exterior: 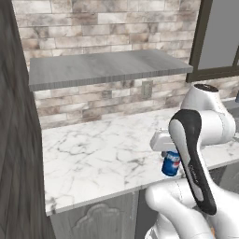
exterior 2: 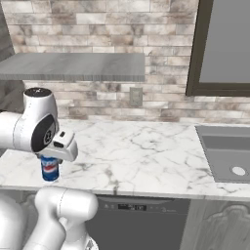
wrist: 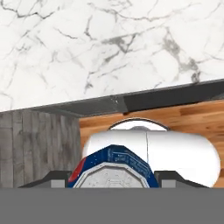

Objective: Four empty soda cans are scattered around the kitchen. Gather all the cans and cluster them next to the stove for recycling.

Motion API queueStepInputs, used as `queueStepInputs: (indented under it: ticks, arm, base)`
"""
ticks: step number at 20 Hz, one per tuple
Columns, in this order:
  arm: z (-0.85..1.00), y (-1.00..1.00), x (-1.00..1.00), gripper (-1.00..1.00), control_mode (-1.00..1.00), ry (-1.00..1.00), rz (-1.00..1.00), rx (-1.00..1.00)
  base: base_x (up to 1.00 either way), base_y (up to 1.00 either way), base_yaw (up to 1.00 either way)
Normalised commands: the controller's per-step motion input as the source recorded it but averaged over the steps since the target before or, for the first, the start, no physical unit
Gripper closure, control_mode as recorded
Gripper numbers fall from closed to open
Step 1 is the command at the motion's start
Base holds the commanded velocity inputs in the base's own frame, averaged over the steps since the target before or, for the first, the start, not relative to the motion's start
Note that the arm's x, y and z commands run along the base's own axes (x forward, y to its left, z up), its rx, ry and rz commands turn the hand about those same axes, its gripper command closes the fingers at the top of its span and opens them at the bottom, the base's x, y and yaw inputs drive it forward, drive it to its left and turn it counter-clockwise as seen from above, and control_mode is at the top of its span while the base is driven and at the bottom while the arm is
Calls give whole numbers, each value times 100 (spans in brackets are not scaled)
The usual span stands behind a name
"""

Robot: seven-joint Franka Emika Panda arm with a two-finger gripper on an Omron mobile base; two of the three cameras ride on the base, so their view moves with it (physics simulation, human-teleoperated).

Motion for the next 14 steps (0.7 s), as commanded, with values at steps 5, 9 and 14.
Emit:
queueStepInputs:
  ticks: [5, 9, 14]
  arm:
    - [35, -6, -79, 100, -100, -1, -2, 0]
    - [33, -11, -70, 100, -100, 0, -2, 0]
    - [11, -6, -29, 100, 100, 0, -1, 0]
  base:
    - [0, 0, 0]
    - [0, 0, 0]
    - [-45, -13, -2]
